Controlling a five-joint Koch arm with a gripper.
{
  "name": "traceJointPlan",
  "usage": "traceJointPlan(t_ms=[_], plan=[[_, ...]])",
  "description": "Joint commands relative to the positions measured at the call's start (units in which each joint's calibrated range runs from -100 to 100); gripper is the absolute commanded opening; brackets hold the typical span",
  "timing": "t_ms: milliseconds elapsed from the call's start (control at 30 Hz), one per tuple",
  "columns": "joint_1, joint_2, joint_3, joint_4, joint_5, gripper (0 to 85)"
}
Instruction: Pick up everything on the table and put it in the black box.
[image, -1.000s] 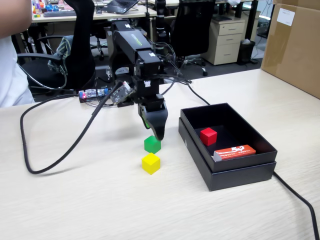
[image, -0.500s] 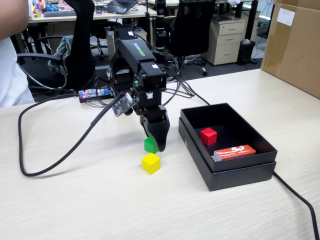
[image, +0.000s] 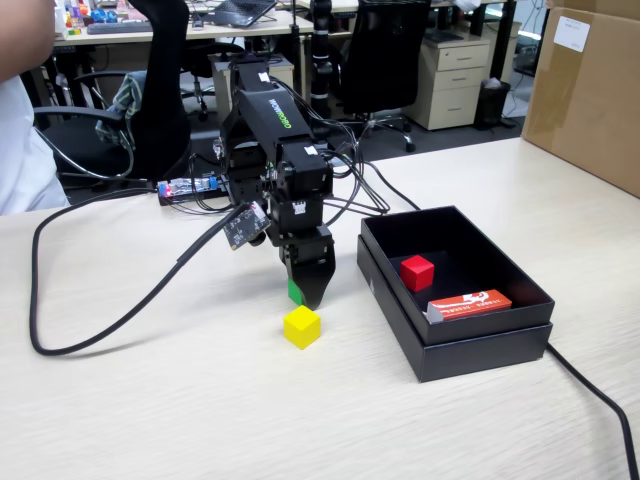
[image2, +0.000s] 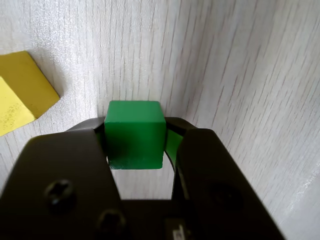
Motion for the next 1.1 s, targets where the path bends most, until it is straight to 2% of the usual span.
traceJointPlan(t_ms=[0, 67, 133, 300, 400, 567, 600, 767, 900, 1000, 1067], plan=[[-0.3, -0.6, 2.0, -0.8, -0.2, 13.3], [-0.3, -1.9, 2.1, -0.8, -0.1, 3.7], [-0.1, -4.8, 2.1, -0.8, 0.0, 1.3], [1.3, -14.3, 2.0, -0.8, 0.0, 1.2], [3.7, -23.8, 2.3, -1.2, 0.1, 1.2], [8.1, -29.1, 5.7, -1.2, 1.0, 1.3], [10.5, -28.5, 9.2, -1.2, 1.7, 1.3], [15.9, -15.8, 24.3, -1.2, 3.5, 1.3], [17.0, -5.5, 31.5, -1.2, 4.1, 1.3], [17.3, 9.9, 36.6, -1.2, 5.4, 1.3], [17.5, 12.2, 36.6, -1.2, 5.8, 1.5]])
